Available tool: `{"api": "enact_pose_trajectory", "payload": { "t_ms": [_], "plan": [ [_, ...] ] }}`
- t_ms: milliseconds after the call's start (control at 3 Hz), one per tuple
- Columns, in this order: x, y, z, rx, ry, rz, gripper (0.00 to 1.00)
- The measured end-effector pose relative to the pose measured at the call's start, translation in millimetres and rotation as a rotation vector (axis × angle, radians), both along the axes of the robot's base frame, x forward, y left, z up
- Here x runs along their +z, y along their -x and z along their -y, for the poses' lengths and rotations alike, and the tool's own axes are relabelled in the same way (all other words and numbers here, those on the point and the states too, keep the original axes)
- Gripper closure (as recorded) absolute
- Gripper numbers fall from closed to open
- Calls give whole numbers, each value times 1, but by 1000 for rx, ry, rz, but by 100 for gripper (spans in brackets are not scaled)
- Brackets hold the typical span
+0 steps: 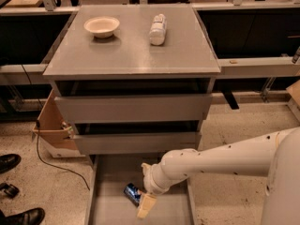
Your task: Pick pepsi can from bottom drawer and place on counter
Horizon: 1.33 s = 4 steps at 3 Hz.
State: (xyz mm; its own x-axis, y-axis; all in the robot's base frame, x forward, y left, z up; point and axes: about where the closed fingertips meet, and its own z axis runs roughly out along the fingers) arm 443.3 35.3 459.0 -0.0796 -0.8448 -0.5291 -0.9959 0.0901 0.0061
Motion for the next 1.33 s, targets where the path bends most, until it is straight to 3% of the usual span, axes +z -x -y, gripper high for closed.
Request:
{"api": "enact_pose_trajectory", "payload": {
  "t_ms": [667,1333],
  "plan": [
    [-7,-2,-1,-4,-15,3,0],
    [-54,-42,-11,-22,-25,60,0]
  ]
}}
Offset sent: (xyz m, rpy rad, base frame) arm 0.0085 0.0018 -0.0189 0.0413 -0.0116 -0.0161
